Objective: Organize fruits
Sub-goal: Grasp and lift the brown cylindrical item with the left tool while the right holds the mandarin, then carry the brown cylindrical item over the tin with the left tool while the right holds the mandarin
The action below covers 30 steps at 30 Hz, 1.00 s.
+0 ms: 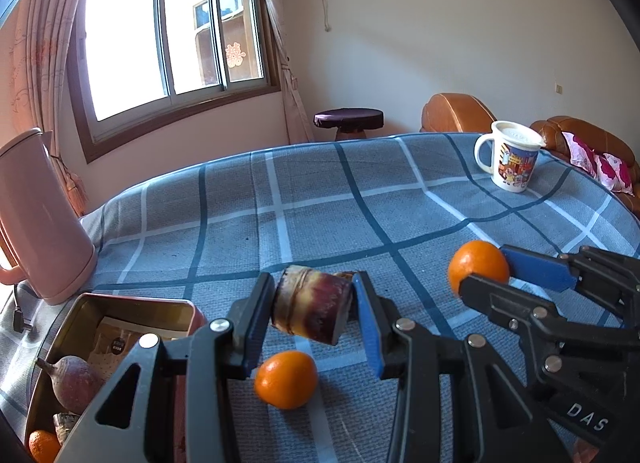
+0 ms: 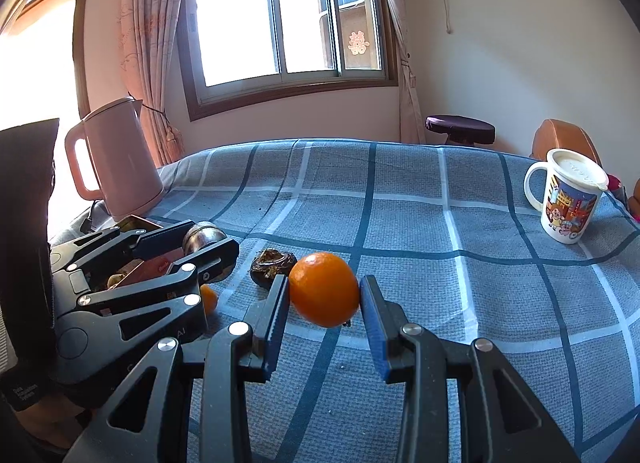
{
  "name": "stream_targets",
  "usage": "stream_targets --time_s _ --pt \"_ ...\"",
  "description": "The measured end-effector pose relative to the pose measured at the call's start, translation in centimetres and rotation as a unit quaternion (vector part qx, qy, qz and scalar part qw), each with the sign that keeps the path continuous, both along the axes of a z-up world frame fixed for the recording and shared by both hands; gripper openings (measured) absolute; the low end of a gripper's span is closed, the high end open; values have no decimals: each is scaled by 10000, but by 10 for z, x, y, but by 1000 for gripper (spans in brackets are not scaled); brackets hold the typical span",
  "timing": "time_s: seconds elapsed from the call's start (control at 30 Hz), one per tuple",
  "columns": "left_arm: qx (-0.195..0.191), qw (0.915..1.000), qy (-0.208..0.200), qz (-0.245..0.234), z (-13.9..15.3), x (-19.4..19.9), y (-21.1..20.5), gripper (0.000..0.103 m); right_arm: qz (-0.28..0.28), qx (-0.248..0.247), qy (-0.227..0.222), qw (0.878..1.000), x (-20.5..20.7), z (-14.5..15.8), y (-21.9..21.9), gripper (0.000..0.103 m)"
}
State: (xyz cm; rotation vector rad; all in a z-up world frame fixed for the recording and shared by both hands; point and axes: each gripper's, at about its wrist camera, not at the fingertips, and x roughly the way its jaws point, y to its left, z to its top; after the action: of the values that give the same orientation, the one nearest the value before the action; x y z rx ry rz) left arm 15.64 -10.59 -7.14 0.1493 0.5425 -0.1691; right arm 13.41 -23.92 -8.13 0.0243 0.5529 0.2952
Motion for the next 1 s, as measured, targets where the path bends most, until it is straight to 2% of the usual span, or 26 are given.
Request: stream_targets --time_s 1.0 --pt "-28 9984 -545 115 9 -18 3 40 22 25 -738 9973 -24 10 -1 38"
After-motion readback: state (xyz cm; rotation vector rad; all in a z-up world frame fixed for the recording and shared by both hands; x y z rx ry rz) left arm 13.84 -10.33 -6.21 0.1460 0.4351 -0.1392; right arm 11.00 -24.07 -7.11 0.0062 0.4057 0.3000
